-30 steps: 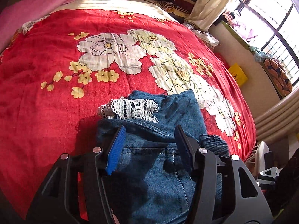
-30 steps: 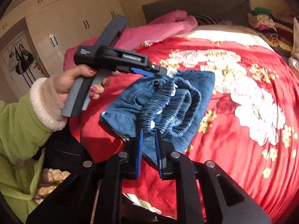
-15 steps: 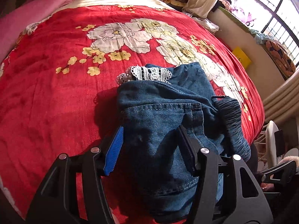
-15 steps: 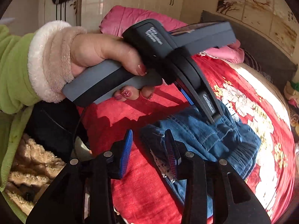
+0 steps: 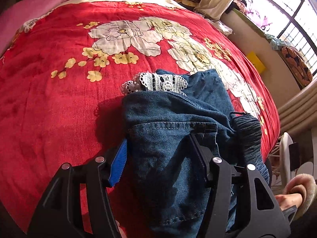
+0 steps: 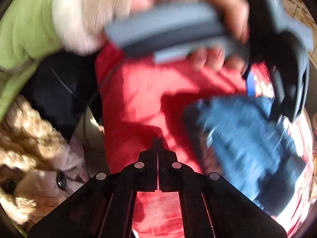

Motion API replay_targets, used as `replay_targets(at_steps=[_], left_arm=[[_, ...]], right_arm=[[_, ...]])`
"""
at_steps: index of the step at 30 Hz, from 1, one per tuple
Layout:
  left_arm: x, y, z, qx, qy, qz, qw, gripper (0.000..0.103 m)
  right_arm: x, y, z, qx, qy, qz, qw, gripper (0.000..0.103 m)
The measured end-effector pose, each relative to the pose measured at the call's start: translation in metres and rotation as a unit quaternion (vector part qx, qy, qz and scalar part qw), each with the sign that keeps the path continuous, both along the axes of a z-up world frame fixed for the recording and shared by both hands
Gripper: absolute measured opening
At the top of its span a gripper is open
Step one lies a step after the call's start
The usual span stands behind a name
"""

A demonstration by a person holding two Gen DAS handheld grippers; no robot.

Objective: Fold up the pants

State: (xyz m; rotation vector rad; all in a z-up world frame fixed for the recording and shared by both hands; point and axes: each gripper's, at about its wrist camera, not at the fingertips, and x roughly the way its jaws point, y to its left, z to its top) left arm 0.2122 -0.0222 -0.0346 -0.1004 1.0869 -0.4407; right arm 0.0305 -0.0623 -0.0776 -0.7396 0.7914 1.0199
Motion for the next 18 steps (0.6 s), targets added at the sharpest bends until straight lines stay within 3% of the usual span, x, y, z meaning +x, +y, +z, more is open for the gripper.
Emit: replay_targets(at_steps=[8, 11, 15, 18], left_arm=[[-0.004, 0.0, 0.004, 0.008, -0.011, 0.003, 0.9999, 0.05], [-0.006, -0.002, 0.006, 0.012, -0.018, 0.006, 0.9997, 0.05], [-0.006, -0.004, 0.005, 0.016, -0.02, 0.005, 0.9997, 0.05], [-0.006, -0.006, 0.005, 0.017, -0.021, 0.004, 0.9996, 0.05]], right_arm=[[0.017, -0.026, 0.057, 0.148, -0.026, -0.089, 0.985, 0.006], [0.034, -0.025, 0.052, 0.14, -0.014, -0.128, 0.982, 0.012], [0.044, -0.031, 0.032, 0.151, 0.063, -0.155, 0.974, 0.012], [0.045, -0.039, 0.025, 0.16, 0.081, -0.177, 0.968, 0.012]])
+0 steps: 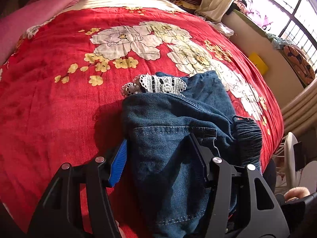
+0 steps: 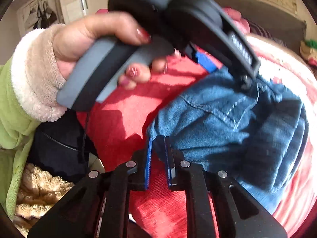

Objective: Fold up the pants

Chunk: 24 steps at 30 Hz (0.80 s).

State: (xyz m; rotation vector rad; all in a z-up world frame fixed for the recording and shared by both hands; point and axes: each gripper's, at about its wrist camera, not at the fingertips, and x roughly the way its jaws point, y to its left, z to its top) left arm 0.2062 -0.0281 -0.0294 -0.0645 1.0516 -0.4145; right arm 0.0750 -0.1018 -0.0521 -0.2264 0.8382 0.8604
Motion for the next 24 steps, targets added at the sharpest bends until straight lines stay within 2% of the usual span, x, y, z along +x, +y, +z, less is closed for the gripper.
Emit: replay_targets(at_steps=[4, 11, 14, 24], left_arm=[[0.0, -0.002, 0.001, 0.004, -0.004, 0.0, 1.0, 0.05], [-0.004, -0.003, 0.005, 0.004, -0.016, 0.003, 0.9999, 0.05], [-0.005, -0.003, 0.008, 0.005, -0.021, 0.004, 0.9998, 0.05], [-0.013, -0.005, 0.018, 0.005, -0.036, 0.007, 0.9993, 0.05]], right_arm=[[0.01, -0.009, 0.0, 0.035, 0.028, -0.025, 0.999, 0.012], [-0.008, -0.02, 0.021, 0.045, 0.016, -0.043, 0.998, 0.013], [-0.015, -0.029, 0.033, 0.06, 0.013, -0.048, 0.997, 0.026], [-0.029, -0.066, 0.073, 0.102, -0.012, -0.089, 0.991, 0.046]])
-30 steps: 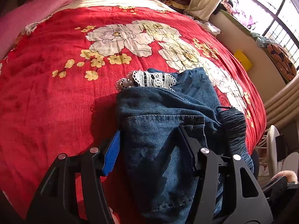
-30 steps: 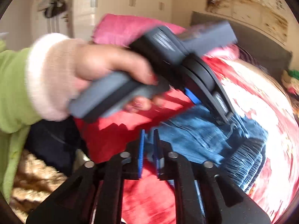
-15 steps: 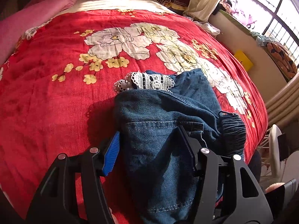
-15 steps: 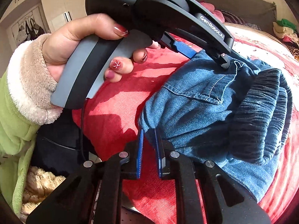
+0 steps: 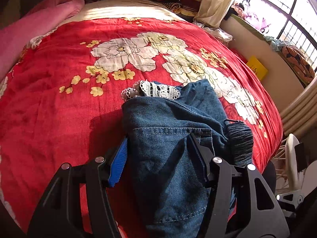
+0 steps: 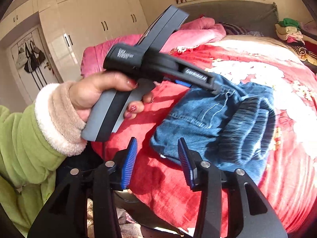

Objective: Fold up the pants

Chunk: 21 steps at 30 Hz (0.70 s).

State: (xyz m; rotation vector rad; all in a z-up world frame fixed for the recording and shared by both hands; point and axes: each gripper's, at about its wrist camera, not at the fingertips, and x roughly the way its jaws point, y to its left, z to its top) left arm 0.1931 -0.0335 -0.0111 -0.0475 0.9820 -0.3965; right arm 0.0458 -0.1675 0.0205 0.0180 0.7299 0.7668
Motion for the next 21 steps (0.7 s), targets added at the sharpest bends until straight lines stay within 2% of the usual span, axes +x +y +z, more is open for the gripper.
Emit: replay_targets(at_steps=[11, 21], left_arm=[[-0.02, -0.007, 0.025, 0.001, -0.034, -0.006, 0.9994, 0.052], [-0.046, -0.015, 0.047, 0.01, -0.072, -0.009, 0.9973, 0.063]], right_arm=[[-0.002, -0.021, 0.011, 0.008, -0.026, -0.044, 0.999, 0.06], [-0.006, -0.041, 0.028, 0.014, -0.049, -0.078, 0.996, 0.07]])
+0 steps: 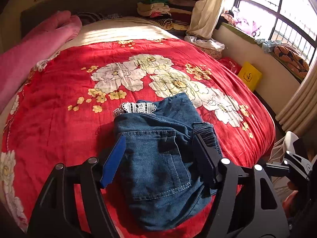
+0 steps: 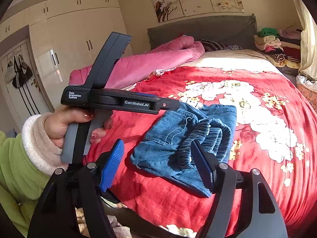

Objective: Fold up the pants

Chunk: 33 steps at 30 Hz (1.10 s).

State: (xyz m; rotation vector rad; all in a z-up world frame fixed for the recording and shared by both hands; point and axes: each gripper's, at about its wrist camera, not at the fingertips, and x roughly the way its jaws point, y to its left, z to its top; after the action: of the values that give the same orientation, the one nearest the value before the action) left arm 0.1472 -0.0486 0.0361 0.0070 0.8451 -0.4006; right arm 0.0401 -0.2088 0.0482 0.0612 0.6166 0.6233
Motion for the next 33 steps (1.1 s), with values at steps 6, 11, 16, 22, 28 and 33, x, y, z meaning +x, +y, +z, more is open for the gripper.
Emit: replay_targets(at_steps=[6, 11, 16, 22, 28, 33], left_arm=[[-0.015, 0.0, 0.005, -0.005, -0.009, 0.003, 0.9999, 0.07], [-0.025, 0.004, 0.006, -0.01, -0.012, 0.009, 0.9998, 0.076], [-0.034, 0.009, 0.006, -0.015, -0.015, 0.025, 0.9995, 0.084], [-0.039, 0.016, -0.002, -0.016, -0.013, 0.038, 0.9991, 0.088], [-0.036, 0.025, -0.022, -0.007, 0.0, 0.058, 0.9983, 0.09], [-0.029, 0.035, -0.043, -0.004, 0.015, 0.08, 0.9966, 0.09]], right_arm=[[-0.002, -0.011, 0.004, 0.006, -0.007, -0.023, 1.0, 0.075], [-0.001, -0.017, 0.005, 0.008, -0.008, -0.039, 0.999, 0.077], [0.0, -0.022, 0.004, 0.007, -0.008, -0.053, 0.999, 0.081], [0.006, -0.028, -0.002, 0.007, 0.005, -0.076, 0.997, 0.085], [0.027, -0.035, -0.022, -0.01, 0.046, -0.122, 0.991, 0.088], [0.052, -0.041, -0.046, -0.012, 0.093, -0.152, 0.984, 0.088]])
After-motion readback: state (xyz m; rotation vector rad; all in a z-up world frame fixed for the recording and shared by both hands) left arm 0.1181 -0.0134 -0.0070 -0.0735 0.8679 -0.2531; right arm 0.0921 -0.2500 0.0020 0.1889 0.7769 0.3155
